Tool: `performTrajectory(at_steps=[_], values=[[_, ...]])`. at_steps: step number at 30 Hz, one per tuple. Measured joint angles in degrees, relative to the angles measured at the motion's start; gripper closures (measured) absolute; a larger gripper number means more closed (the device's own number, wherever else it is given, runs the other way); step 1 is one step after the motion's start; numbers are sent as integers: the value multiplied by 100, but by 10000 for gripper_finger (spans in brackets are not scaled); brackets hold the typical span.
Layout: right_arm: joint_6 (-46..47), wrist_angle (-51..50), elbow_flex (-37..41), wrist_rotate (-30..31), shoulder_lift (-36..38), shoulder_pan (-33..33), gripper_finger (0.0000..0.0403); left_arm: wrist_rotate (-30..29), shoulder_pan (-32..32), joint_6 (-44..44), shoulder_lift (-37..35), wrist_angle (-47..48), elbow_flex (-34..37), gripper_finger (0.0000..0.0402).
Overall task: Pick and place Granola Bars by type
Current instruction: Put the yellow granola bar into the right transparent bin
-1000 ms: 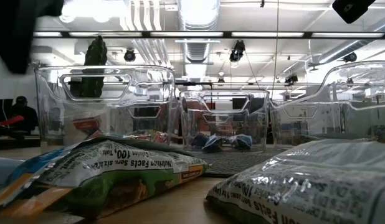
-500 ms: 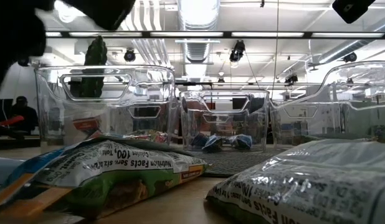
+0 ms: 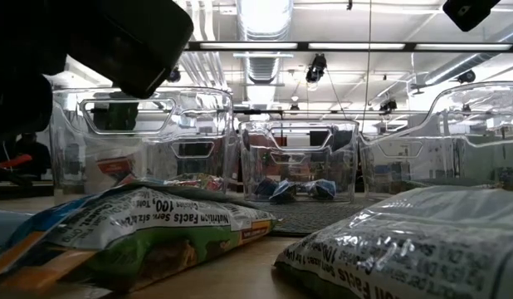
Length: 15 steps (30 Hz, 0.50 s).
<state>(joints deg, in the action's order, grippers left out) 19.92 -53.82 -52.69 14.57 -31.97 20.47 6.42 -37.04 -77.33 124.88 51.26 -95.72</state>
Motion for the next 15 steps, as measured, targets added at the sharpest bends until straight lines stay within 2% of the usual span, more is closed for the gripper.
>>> performTrajectory(at_steps=[6, 15], values=[[0, 0, 0, 0, 0, 0, 394, 2, 18, -93, 11, 64, 18, 204], [-38, 0, -2, 2, 0, 0, 394, 6, 24, -125, 24, 173, 38, 288]])
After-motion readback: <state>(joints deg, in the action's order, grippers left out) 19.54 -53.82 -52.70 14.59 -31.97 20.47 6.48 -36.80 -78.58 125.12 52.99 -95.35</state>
